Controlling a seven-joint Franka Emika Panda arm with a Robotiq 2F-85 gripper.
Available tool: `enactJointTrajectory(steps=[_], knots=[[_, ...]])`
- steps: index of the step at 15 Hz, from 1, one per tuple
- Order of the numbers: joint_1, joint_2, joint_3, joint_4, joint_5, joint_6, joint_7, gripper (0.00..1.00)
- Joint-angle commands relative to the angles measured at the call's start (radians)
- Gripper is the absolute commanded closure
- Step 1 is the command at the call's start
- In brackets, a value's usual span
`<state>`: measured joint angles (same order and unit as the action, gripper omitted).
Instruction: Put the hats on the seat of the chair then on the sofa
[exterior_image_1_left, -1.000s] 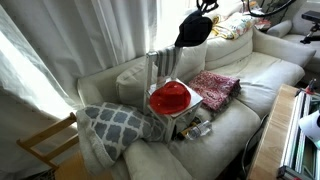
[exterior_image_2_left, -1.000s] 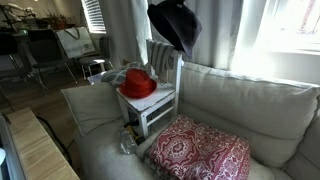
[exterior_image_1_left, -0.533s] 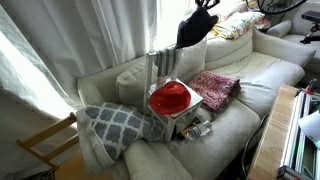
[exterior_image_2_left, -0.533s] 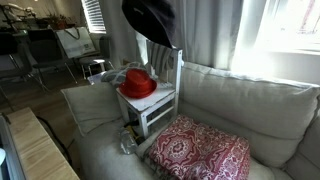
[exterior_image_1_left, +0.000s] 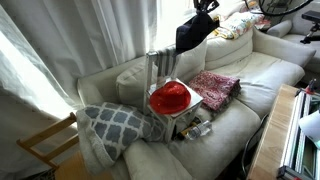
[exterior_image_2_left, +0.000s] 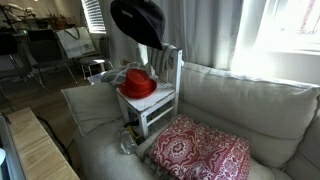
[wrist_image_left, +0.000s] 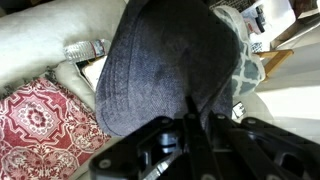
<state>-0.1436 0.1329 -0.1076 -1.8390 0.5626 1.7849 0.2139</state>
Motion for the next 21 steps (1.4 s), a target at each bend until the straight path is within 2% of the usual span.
enactJointTrajectory(steps=[1, 10, 18, 19, 20, 21], knots=[[0.010, 0.013, 0.008, 0.008, -0.013, -0.020, -0.064, 0.98], [0.073, 0.003, 0.092, -0.057, -0.045, -0.004, -0.457, 0.98], [0.099, 0.043, 0.153, -0.096, -0.063, -0.026, -0.836, 0.98], [0.104, 0.060, 0.160, -0.084, -0.078, -0.035, -0.872, 0.98], [0.099, 0.043, 0.151, -0.088, -0.048, -0.013, -0.800, 0.93], [0.101, 0.051, 0.156, -0.088, -0.053, -0.013, -0.827, 0.93]])
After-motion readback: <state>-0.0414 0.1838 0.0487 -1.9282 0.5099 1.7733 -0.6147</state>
